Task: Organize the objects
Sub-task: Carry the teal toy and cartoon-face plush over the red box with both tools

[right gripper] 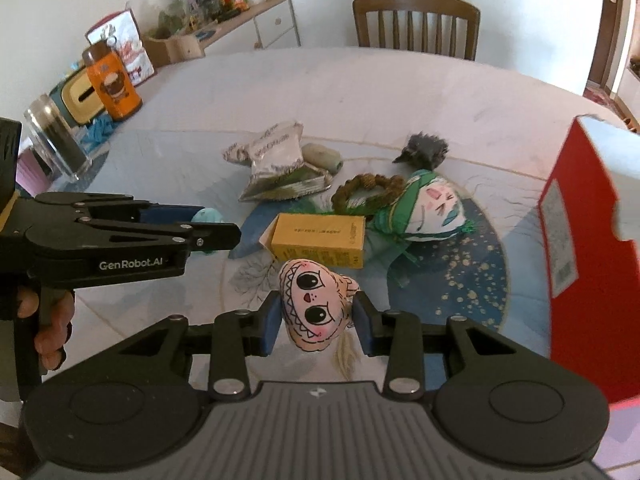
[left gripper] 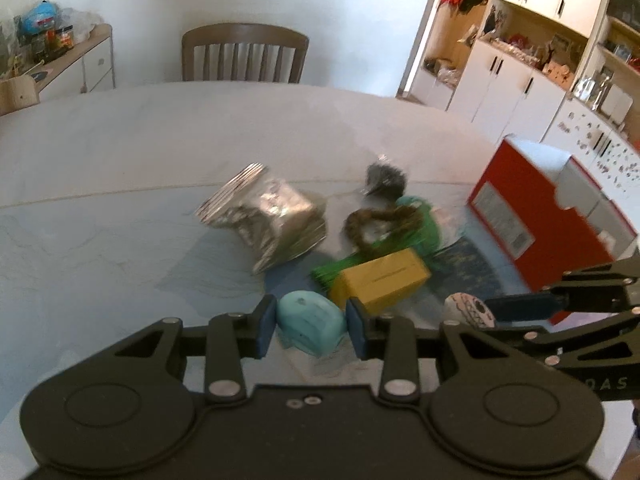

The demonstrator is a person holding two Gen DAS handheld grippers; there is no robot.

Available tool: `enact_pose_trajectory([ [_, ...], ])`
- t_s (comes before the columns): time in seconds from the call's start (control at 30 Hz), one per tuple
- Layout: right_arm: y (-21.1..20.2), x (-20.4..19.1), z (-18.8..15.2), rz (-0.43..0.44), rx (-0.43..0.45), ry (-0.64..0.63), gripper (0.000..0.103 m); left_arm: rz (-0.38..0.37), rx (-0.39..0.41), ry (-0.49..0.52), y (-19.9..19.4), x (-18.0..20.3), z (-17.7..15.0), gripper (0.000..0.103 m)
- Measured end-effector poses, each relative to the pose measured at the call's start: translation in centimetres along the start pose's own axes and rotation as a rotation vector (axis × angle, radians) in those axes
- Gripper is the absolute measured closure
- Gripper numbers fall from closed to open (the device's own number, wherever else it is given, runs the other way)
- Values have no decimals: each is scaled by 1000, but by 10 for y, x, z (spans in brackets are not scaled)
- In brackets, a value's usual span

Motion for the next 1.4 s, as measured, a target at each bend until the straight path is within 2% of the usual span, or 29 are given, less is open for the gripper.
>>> enact_pose_trajectory([
  [0.37, -59, 18, 3, -30, 82, 36, 65, -54, 66, 36, -34, 49, 34, 67],
  [0.73, -117, 51, 11, -40, 205, 92, 65, -117, 118, 133, -54, 112, 64, 67],
  [1.0, -148, 84, 14, -78, 255, 108, 65, -164, 140, 187, -53, 162, 81, 67],
  [1.4, -180, 150, 3, -109, 278, 152, 65, -221, 116, 244, -26, 231, 94, 67],
])
Point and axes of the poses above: each gripper's, at about its wrist camera, not at the fingertips, and y roughly the way its jaws point, x to its right, z to its top, the point moved 3 cm from there along y, roughly the way its jaws point, and after that the axes turned 7 degrees about y, right-handed, at the moved point
